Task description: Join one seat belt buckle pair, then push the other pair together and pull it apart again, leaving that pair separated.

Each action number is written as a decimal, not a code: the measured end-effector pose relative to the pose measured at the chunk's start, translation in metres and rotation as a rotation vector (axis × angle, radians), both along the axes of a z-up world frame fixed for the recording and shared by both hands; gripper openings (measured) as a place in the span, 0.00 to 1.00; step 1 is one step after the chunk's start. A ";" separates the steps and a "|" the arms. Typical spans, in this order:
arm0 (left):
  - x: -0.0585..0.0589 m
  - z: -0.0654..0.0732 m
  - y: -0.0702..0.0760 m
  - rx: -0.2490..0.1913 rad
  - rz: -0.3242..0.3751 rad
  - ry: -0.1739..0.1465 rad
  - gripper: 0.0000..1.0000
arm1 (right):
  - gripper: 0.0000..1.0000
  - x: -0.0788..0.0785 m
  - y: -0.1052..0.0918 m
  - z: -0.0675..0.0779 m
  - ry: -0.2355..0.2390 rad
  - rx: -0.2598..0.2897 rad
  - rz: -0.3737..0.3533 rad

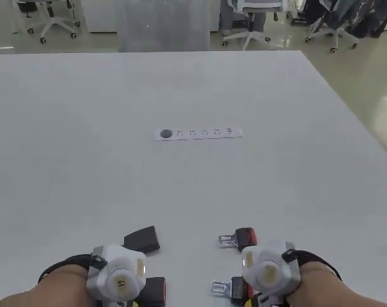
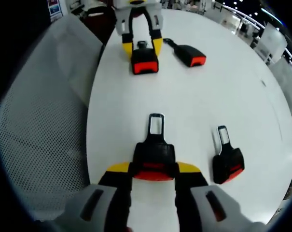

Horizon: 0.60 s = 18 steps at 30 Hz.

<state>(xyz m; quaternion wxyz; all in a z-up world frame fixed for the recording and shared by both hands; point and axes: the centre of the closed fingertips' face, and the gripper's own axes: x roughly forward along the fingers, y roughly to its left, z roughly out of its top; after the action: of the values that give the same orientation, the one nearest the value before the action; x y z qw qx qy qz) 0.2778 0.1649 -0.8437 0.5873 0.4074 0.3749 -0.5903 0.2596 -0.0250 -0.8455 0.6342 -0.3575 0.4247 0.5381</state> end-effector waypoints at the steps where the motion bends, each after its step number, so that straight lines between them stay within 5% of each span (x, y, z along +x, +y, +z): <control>1: 0.000 0.000 0.000 0.000 -0.001 0.001 0.33 | 0.34 0.001 0.003 0.000 -0.002 0.006 -0.003; 18: 0.000 0.000 0.000 0.001 0.003 0.009 0.33 | 0.34 0.013 0.060 0.001 -0.038 0.048 0.057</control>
<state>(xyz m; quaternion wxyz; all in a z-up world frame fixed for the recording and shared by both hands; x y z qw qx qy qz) 0.2779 0.1646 -0.8441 0.5863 0.4044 0.3786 -0.5911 0.2730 0.0351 -0.8440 0.6349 -0.3644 0.3890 0.5592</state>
